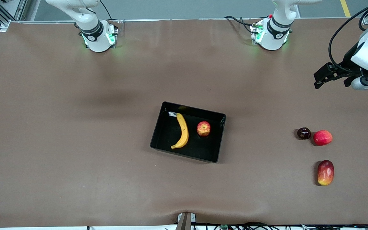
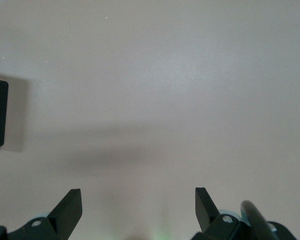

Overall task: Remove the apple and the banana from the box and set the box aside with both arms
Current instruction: 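Move the left gripper toward the red apple in the black tray, then lower the left gripper and grasp the red apple in the tray, then carry the apple out and lower it beside the plum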

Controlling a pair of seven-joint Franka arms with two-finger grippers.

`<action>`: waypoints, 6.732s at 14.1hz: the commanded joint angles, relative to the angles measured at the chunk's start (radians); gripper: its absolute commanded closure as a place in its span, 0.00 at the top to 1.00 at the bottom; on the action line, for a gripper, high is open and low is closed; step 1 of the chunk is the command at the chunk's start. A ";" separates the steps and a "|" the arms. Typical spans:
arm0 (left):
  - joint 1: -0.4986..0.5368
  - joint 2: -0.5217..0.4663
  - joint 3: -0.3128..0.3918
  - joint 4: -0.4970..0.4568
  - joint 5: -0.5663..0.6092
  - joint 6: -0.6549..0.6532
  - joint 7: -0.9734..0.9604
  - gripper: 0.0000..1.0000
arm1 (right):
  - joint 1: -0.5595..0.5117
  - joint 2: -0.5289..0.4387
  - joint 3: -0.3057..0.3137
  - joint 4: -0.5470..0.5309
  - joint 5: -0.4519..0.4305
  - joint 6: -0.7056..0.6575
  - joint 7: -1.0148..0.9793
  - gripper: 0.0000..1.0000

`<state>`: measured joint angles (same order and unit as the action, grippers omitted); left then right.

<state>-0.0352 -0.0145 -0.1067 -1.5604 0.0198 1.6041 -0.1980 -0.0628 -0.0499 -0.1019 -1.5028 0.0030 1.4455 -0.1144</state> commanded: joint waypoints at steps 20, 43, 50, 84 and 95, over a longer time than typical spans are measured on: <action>-0.254 0.307 -0.094 0.039 0.032 0.246 -0.416 1.00 | -0.008 0.007 0.004 0.006 -0.006 0.023 -0.011 1.00; -0.471 0.769 -0.077 0.114 0.164 0.637 -0.633 1.00 | -0.008 0.036 0.004 0.006 -0.023 0.030 -0.013 1.00; -0.479 0.780 -0.077 0.089 0.186 0.634 -0.644 1.00 | -0.006 0.073 0.004 0.006 -0.023 0.064 -0.014 1.00; 0.014 0.613 -0.080 -0.046 0.233 0.485 -0.166 0.00 | -0.014 0.143 0.004 0.004 -0.006 0.059 -0.014 1.00; 0.063 0.686 -0.071 -0.038 0.330 0.542 -0.239 0.03 | -0.012 0.145 0.005 0.004 0.023 0.062 -0.011 1.00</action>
<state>0.0221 0.6639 -0.1737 -1.6003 0.3027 2.1333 -0.4048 -0.0657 0.0958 -0.1014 -1.5069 0.0070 1.5094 -0.1165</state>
